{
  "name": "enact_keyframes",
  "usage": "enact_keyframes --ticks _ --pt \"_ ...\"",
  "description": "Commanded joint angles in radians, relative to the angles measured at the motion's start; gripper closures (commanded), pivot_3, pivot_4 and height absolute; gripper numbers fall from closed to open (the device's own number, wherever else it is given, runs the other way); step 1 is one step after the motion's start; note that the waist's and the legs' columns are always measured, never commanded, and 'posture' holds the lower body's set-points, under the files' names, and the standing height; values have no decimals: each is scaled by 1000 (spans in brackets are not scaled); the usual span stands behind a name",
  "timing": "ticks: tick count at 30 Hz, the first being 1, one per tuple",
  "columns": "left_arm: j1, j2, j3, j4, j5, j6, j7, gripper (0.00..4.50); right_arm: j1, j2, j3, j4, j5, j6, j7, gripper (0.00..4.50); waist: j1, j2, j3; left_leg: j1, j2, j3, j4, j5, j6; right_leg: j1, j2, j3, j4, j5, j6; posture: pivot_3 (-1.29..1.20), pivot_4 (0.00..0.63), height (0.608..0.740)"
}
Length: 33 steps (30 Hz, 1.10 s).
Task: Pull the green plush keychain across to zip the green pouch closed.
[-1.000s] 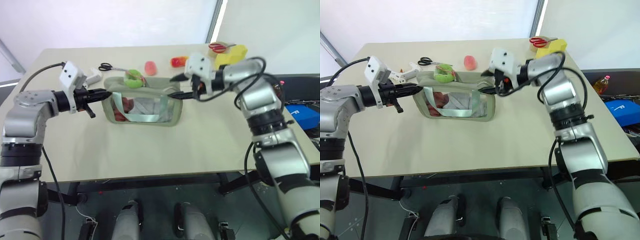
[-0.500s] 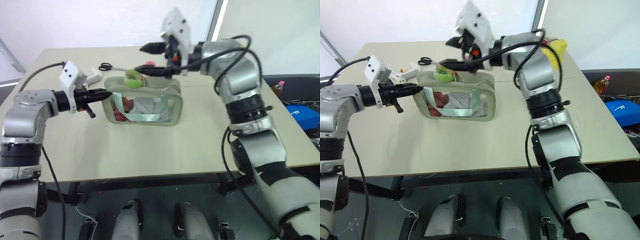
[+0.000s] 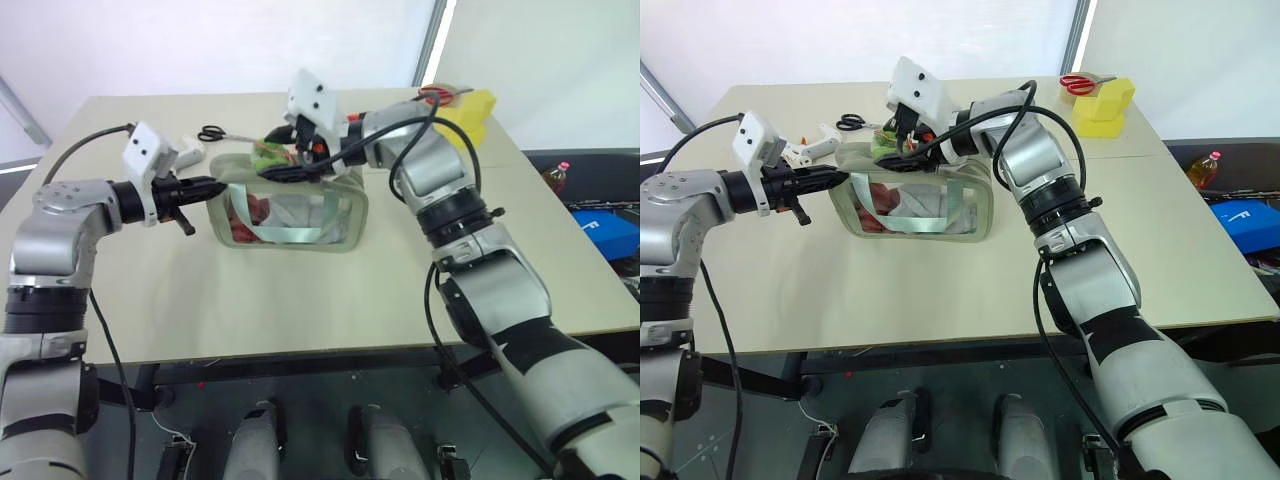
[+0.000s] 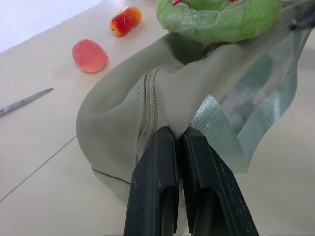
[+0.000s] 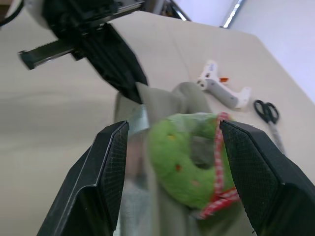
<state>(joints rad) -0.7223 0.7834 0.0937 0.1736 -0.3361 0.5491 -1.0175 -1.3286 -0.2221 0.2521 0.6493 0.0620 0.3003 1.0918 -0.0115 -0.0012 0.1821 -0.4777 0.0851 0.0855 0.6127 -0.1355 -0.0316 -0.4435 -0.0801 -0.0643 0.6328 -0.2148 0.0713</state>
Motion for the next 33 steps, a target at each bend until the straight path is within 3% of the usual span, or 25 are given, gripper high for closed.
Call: enact_keyframes --ticks 1,4,6,8,11,21,33 --pt "-18 1 -1 -16 -4 -16 -2 4500 -10 4 -5 -47 14 27 27 1456 0 0 0 0 0 0 0 0 0 0 0 0 0 0 0 0 150 740" --pt "-21 -1 -2 -12 -3 -18 -1 4500 -12 7 -4 -34 4 25 27 1456 -1 0 0 0 0 0 0 0 0 0 0 0 0 0 0 0 150 740" --pt "-22 -2 -3 -11 -2 -21 -1 4500 -16 9 -11 -16 2 40 19 2024 -1 0 0 0 0 0 0 0 0 0 0 0 0 0 0 0 150 740" --pt "-20 -2 -3 -13 -3 -21 -1 4500 -16 7 -11 -10 -1 47 19 2821 0 0 0 0 0 0 0 0 0 0 0 0 0 0 0 0 150 740" --pt "-21 -4 -4 -13 -1 -23 1 4500 -15 3 -15 -10 1 53 18 4368 -1 0 0 0 0 0 0 0 0 0 0 0 0 0 0 0 150 740" --pt "-31 -13 -8 6 7 -37 1 4500 -8 -93 -52 -51 5 76 4 4453 2 0 0 0 0 0 0 0 0 0 0 0 0 0 -1 0 150 740" --pt "-28 -11 -12 10 9 -39 -7 4500 94 -383 -134 -363 4 265 -40 4453 3 0 0 0 0 0 0 0 0 0 -1 0 -2 -1 -1 0 150 740"
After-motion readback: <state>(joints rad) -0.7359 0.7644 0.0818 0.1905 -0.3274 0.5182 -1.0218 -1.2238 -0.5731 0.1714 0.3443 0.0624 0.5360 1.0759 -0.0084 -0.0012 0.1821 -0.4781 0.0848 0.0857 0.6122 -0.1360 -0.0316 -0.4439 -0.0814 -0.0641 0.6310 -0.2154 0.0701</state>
